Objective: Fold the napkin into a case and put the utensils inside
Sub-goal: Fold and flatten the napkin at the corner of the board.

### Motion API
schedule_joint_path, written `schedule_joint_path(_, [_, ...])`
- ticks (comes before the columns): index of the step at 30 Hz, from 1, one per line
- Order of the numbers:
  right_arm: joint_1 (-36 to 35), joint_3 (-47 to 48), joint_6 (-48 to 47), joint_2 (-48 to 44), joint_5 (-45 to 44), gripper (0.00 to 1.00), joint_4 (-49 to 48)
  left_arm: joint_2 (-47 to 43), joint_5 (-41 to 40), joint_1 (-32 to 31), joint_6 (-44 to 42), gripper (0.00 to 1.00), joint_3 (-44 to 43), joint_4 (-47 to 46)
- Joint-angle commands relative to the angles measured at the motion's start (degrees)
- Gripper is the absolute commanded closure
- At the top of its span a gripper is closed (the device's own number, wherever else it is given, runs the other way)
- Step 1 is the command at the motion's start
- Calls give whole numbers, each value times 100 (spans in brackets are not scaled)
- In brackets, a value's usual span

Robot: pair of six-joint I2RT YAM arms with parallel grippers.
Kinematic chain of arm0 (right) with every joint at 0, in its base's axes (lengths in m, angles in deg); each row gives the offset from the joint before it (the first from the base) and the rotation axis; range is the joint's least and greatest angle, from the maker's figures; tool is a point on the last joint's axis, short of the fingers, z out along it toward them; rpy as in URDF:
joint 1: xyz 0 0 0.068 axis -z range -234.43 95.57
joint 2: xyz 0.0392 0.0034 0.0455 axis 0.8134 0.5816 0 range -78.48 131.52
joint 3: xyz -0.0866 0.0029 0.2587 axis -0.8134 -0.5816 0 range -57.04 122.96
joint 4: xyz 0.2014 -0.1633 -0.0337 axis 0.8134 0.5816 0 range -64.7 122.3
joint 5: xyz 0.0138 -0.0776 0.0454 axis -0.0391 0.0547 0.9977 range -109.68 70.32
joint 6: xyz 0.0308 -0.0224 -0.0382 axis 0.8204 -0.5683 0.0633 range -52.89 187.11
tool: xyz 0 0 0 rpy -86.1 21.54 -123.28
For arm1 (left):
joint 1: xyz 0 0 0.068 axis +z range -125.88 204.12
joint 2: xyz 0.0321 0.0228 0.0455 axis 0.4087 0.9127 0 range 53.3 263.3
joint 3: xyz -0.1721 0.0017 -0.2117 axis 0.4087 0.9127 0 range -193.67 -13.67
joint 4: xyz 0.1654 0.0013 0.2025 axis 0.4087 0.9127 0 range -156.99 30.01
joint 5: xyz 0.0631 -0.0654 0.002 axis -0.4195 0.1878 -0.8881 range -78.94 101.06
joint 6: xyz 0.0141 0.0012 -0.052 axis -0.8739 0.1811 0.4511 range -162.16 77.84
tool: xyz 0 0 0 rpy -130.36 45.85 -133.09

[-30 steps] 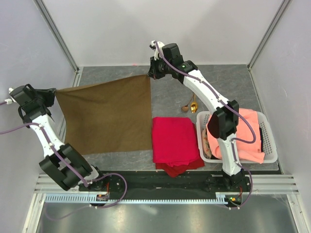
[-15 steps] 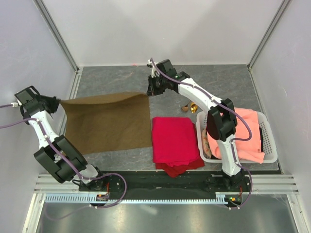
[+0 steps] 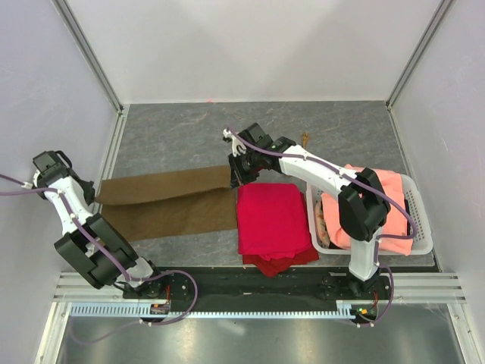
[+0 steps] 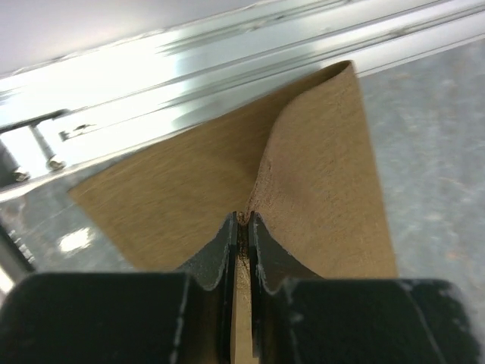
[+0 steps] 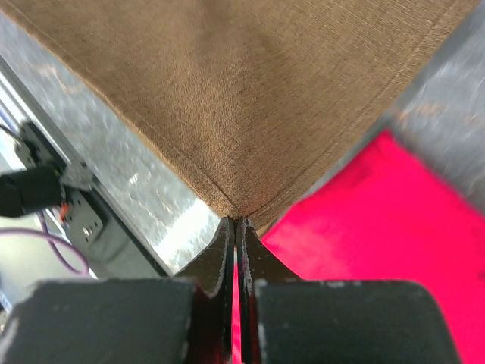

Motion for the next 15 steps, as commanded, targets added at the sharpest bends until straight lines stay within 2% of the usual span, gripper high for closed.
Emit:
schedule_joint_path(1, [-157, -451, -84, -292, -94, 100, 80, -305, -758, 81, -104, 98, 280, 463])
schedule_joint_path(15, [-360, -1023, -155, -20, -191, 100, -218, 134, -996, 98, -51, 98, 667, 464])
